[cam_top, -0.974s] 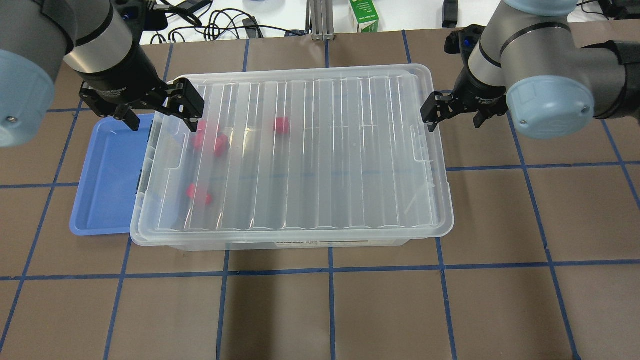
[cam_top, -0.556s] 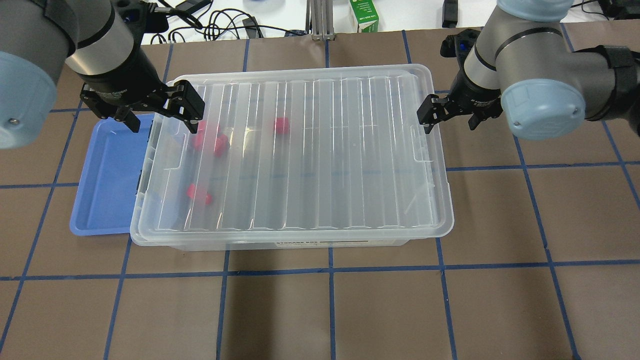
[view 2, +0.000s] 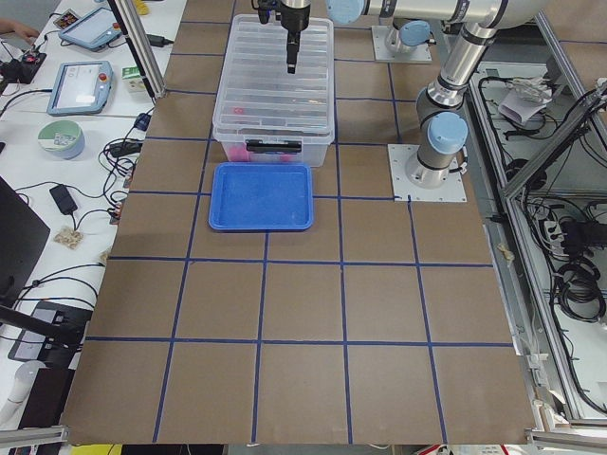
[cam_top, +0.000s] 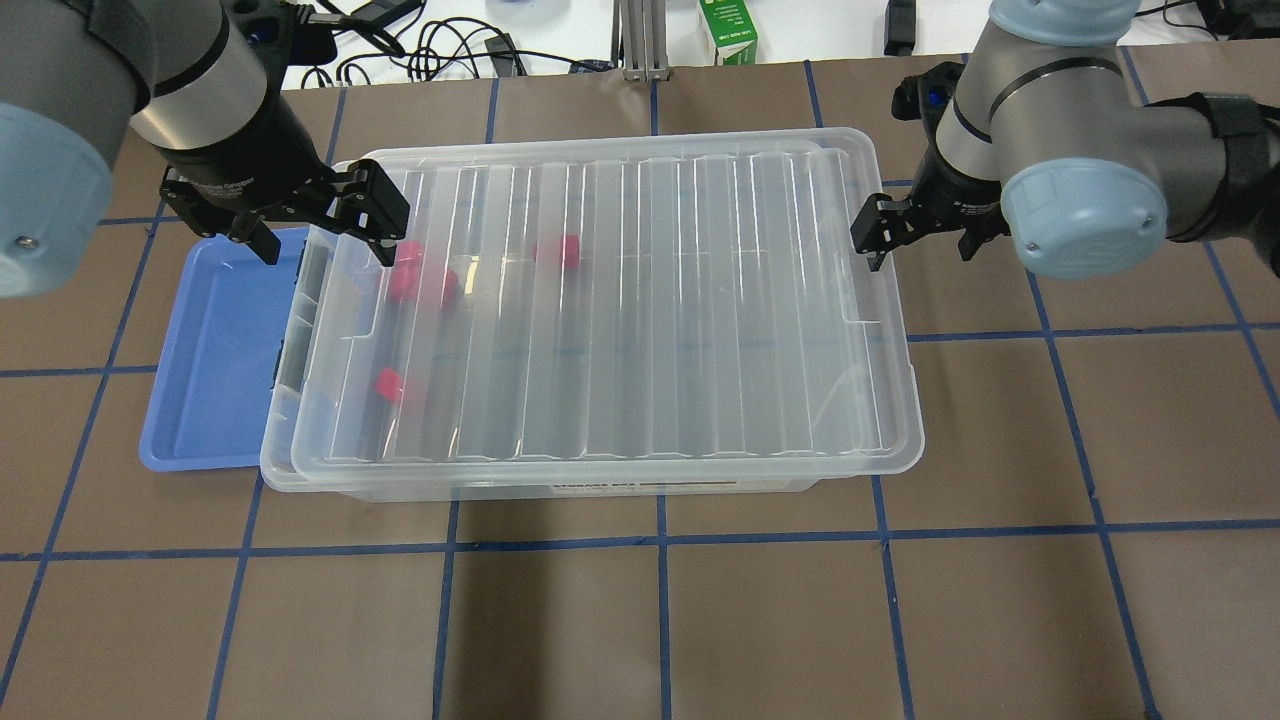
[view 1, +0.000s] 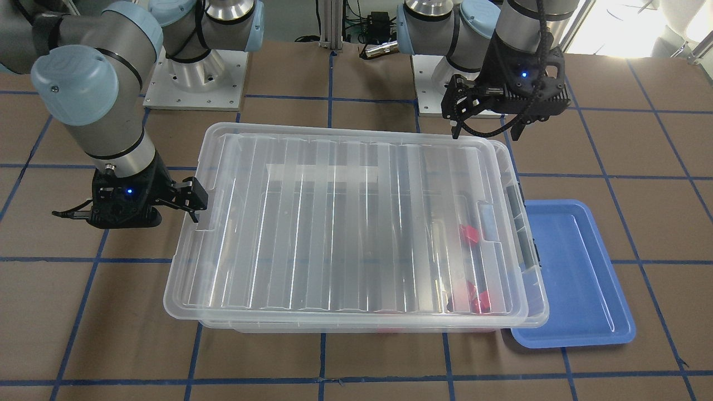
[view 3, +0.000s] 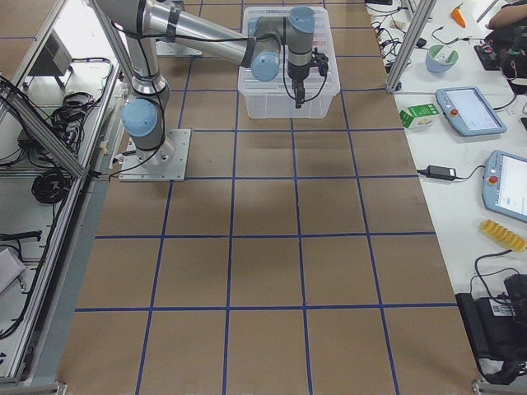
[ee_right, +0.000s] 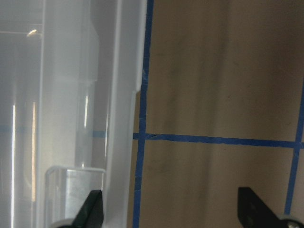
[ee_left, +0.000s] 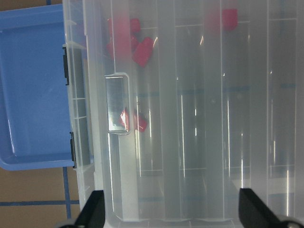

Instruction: Place red block in blue tray from box

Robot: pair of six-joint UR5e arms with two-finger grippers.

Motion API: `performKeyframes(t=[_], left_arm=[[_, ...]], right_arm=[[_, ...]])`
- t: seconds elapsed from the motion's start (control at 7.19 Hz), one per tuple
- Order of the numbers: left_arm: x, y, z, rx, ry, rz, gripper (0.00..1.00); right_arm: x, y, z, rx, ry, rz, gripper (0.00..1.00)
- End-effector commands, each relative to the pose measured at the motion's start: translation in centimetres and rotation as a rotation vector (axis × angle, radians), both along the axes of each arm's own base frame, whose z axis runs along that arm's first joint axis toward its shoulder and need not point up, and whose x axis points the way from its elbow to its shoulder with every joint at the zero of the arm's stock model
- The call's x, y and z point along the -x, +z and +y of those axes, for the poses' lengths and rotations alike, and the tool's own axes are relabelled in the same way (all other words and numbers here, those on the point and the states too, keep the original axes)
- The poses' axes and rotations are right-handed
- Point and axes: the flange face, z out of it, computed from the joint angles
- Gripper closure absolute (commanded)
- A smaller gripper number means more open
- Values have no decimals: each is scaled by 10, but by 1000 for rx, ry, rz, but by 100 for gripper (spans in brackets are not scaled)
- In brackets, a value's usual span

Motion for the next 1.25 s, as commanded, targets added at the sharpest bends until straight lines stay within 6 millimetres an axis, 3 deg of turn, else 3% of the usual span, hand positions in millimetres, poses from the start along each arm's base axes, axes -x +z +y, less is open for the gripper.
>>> performKeyframes(t=[0.0,0.28,0.42,0.7,1.11], left_arm=[[0,1,0,2,-2,1,0],[0,2,0,3,0,1,0],[0,1,-1,2,0,2,0],[0,0,-1,0,0,4,0],[0,0,-1,0,0,4,0]], right_arm=[[13,-1,-1,-7,-1,74,0],[20,3,-3,-2,25,113,0],[35,5,-5,-2,3,120,0],[90,4,-7,-21,-20,119,0],[100,3,-8,-23,-29,120,0]])
